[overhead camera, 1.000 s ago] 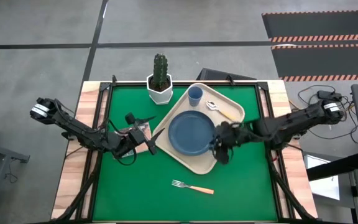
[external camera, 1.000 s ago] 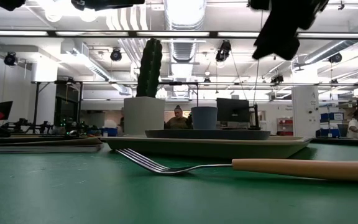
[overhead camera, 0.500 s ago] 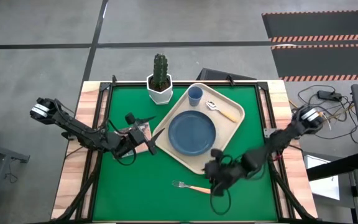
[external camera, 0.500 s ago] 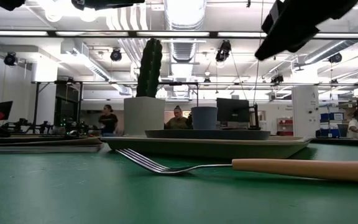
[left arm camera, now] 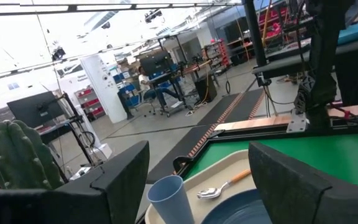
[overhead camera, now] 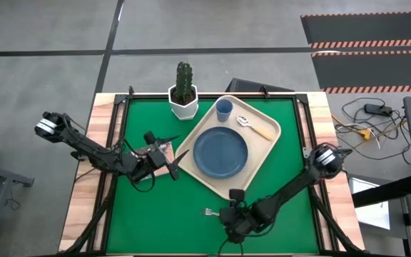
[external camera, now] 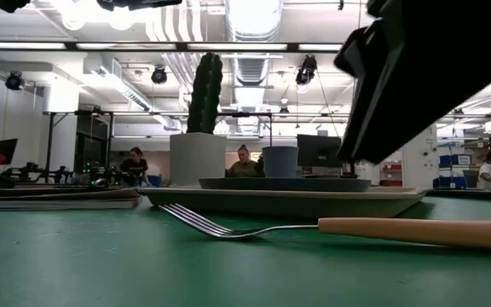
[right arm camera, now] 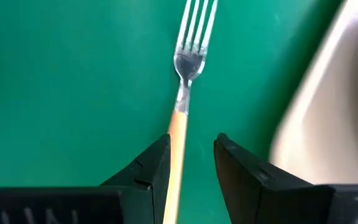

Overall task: Pick and place plate/cup/fork/spoon on tray
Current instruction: Put the orange fork beside the dark blue plate on the white tray

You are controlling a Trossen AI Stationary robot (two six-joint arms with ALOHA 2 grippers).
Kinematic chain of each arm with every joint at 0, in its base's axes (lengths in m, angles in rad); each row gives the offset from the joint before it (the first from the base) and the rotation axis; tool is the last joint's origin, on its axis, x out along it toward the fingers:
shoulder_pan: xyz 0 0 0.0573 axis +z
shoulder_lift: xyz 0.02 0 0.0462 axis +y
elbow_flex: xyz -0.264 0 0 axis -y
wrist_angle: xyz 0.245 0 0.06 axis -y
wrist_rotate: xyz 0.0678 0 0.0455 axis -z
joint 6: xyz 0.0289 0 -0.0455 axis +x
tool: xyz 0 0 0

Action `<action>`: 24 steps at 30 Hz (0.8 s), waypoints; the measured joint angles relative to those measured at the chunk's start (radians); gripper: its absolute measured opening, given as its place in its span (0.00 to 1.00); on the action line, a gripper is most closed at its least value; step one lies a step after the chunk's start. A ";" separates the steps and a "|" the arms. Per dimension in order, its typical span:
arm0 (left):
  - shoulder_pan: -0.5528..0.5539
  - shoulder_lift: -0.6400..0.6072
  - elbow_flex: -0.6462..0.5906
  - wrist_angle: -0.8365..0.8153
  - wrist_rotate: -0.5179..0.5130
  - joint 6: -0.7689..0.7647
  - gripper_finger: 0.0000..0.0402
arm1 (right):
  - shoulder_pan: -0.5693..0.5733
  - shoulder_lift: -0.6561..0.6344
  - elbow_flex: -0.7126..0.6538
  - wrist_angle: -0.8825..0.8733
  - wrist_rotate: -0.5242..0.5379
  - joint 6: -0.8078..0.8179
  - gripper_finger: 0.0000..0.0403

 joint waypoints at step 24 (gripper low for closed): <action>-0.007 0.000 0.001 0.000 0.000 0.001 0.63 | -0.007 0.122 0.016 0.055 -0.001 0.063 0.28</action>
